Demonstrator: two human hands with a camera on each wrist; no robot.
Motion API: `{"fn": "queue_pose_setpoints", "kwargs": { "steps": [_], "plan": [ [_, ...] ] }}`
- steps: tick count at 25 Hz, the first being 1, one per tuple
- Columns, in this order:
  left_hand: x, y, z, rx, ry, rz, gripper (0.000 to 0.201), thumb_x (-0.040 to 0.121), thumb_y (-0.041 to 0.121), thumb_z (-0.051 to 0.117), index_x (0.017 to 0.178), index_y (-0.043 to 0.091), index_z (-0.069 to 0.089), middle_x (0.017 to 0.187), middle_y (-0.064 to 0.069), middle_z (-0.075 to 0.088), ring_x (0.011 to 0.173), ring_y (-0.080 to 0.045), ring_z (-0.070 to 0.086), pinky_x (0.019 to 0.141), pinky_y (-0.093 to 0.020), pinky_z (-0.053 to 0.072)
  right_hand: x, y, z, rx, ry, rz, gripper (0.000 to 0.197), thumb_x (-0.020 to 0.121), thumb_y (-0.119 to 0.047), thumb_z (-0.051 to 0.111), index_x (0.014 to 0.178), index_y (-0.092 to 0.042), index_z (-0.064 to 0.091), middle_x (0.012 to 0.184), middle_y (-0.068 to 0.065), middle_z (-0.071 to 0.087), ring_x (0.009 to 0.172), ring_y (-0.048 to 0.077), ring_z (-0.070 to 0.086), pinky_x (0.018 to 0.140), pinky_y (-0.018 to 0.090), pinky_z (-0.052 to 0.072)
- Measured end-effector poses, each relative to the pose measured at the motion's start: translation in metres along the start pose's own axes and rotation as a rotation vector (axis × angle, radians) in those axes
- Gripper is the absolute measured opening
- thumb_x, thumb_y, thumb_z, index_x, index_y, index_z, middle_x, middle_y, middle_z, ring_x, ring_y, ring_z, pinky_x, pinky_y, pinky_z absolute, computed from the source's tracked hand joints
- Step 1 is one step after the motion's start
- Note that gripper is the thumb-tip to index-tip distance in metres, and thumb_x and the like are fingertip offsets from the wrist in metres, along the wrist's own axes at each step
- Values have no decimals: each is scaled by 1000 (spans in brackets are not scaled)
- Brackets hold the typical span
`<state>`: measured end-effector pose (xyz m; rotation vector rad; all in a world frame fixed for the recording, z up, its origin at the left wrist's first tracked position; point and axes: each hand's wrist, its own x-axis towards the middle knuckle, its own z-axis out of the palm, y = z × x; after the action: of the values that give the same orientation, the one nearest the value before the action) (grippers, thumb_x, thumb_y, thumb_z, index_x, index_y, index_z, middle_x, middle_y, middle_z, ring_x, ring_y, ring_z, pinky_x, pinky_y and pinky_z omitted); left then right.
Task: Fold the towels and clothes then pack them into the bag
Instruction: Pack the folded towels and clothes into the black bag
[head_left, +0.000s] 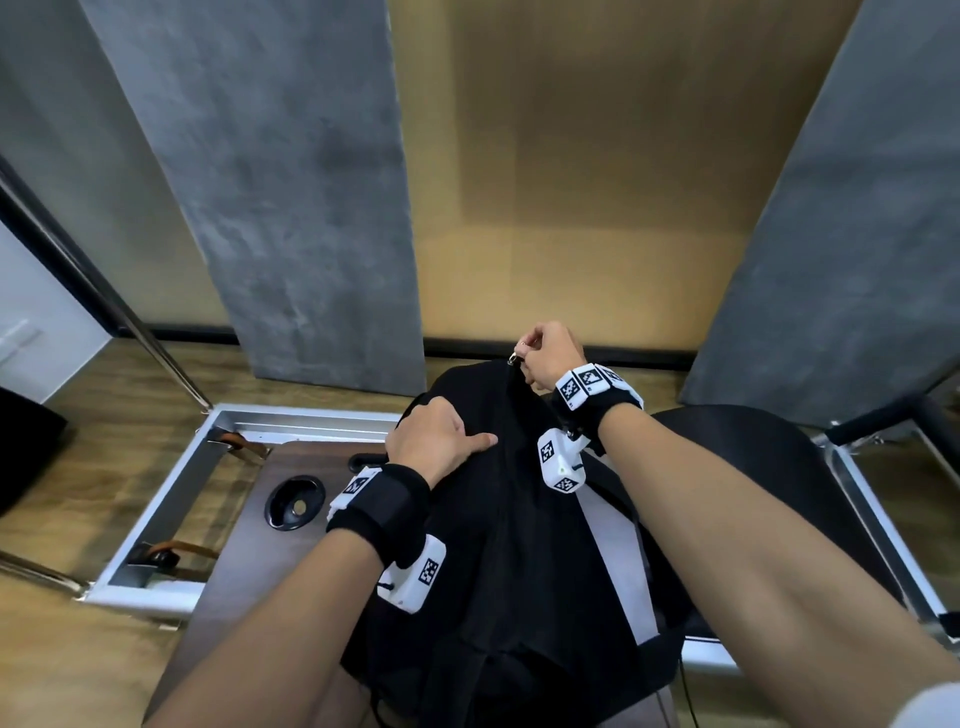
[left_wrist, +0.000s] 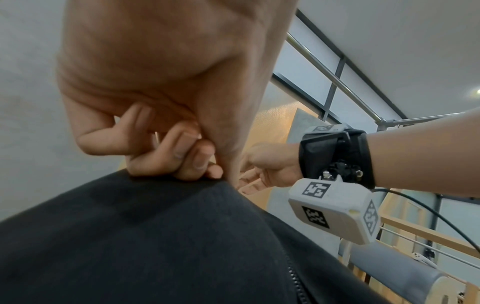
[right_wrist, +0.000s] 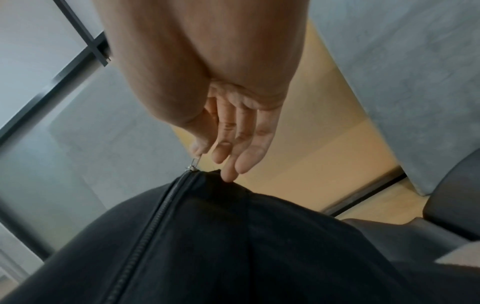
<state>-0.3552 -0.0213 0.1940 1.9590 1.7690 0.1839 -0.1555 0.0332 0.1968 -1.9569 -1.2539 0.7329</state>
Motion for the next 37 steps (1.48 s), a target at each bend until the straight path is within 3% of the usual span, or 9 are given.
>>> {"fn": "queue_pose_setpoints", "kwargs": {
  "steps": [6,9,12,14,20,24,28,32,37],
  "plan": [
    [-14,-7,10,16,74,38,64,85,68,75,55,17,51,64,3,62,80,-28,68,61,-32,39,-61,48,-10,164,18,56,16,95,-30,72,97,-15,68,79,12,71,56,23,65,46,30,53],
    [-34,-13,23,80,162,148,52,95,68,61,76,21,51,74,5,60,84,-27,66,65,-36,40,-119,81,-9,79,-4,53,16,91,-36,77,93,-21,73,85,6,74,73,24,70,68,40,60],
    [-56,-27,34,84,213,240,47,98,64,58,108,19,47,101,4,55,94,-20,54,68,-37,42,-177,100,6,11,-2,22,30,92,-43,75,112,-21,73,99,1,72,95,20,68,87,36,55],
    [-68,-38,36,80,228,254,50,100,56,61,125,17,45,120,-3,49,111,-24,51,71,-37,46,-206,107,16,15,-19,94,42,97,-49,66,123,-15,68,112,2,71,107,20,66,90,32,51],
    [-86,-51,31,99,168,285,62,109,40,48,166,29,24,145,-8,35,129,-31,40,92,-49,53,-257,147,33,-205,-23,397,54,102,-48,56,105,3,70,111,21,71,109,38,65,87,40,52],
    [-102,-53,37,108,136,287,65,111,39,41,169,33,13,161,-5,27,143,-29,33,103,-48,47,-271,151,37,-257,-24,459,48,99,-52,61,104,-4,67,110,14,70,108,34,66,83,36,50],
    [-114,-57,40,44,59,306,66,113,38,39,170,35,5,174,-5,12,158,-27,16,116,-52,36,-279,152,49,-37,-24,477,42,102,-41,60,69,-15,57,79,7,63,87,27,58,78,33,42],
    [-124,-65,42,-37,-12,349,72,112,36,42,169,36,-1,177,-3,-5,163,-25,1,122,-56,27,-286,147,50,227,67,495,17,98,-20,68,95,-5,77,101,14,76,104,26,69,95,35,53],
    [-136,-65,38,-128,-18,365,65,110,34,50,168,31,21,177,-3,3,162,-21,0,123,-54,30,-293,114,13,236,397,348,14,98,-19,68,86,-12,69,91,5,73,100,31,68,90,36,51]
  ]
}}
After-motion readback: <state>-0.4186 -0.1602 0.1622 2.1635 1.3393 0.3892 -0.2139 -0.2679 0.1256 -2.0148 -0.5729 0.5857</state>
